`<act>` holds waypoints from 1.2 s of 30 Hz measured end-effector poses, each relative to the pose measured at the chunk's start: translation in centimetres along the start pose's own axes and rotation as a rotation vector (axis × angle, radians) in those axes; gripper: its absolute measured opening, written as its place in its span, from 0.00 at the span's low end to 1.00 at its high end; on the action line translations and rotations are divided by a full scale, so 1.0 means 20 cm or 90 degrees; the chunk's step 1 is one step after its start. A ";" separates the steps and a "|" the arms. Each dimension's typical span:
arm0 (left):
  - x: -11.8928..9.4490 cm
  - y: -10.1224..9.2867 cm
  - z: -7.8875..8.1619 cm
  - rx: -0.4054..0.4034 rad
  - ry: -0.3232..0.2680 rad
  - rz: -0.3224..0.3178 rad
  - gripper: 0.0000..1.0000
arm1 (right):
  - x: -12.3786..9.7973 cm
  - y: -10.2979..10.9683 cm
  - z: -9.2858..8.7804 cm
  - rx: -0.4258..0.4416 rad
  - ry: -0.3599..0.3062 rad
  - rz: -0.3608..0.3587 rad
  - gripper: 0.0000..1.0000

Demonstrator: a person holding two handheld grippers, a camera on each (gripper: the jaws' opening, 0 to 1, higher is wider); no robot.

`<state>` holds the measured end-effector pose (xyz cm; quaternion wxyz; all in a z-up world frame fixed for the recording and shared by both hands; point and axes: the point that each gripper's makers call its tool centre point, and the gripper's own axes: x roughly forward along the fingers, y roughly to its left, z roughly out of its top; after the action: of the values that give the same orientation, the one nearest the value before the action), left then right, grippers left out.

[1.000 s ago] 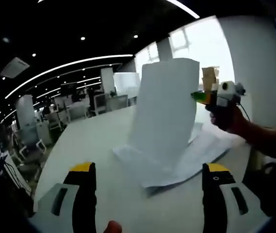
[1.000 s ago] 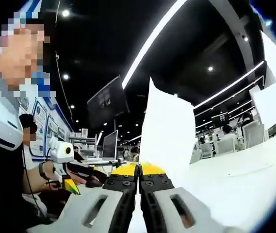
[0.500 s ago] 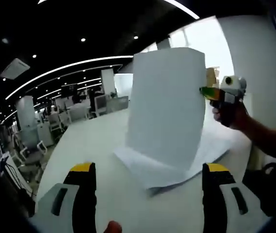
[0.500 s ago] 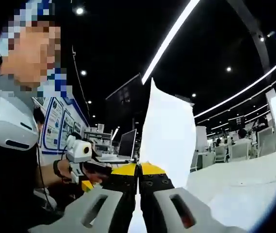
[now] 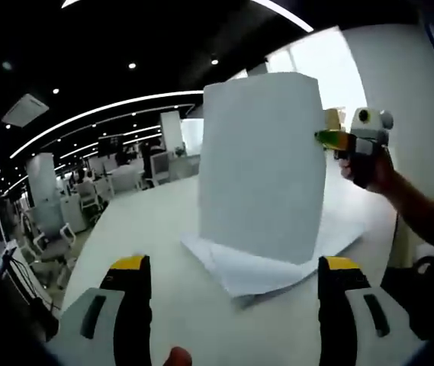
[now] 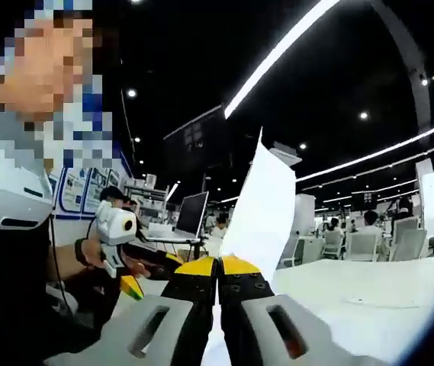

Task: Organize the stack of printing papers by aligning and flattening the scattered papers on the table

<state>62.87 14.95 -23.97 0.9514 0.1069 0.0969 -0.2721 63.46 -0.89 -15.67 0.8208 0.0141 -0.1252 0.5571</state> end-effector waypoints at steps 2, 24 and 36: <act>0.00 0.00 0.00 -0.001 -0.001 -0.001 0.93 | 0.00 0.02 0.01 -0.008 0.002 0.006 0.00; -0.03 0.00 -0.01 -0.006 -0.004 0.004 0.93 | 0.00 0.19 0.10 -0.053 -0.009 0.065 0.00; -0.03 0.01 0.00 -0.004 -0.006 0.009 0.92 | 0.00 0.22 0.11 -0.093 -0.001 0.069 0.00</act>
<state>62.48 15.41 -23.77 0.9541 0.1031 0.0923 -0.2658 58.96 0.47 -14.10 0.7882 -0.0520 -0.1665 0.5902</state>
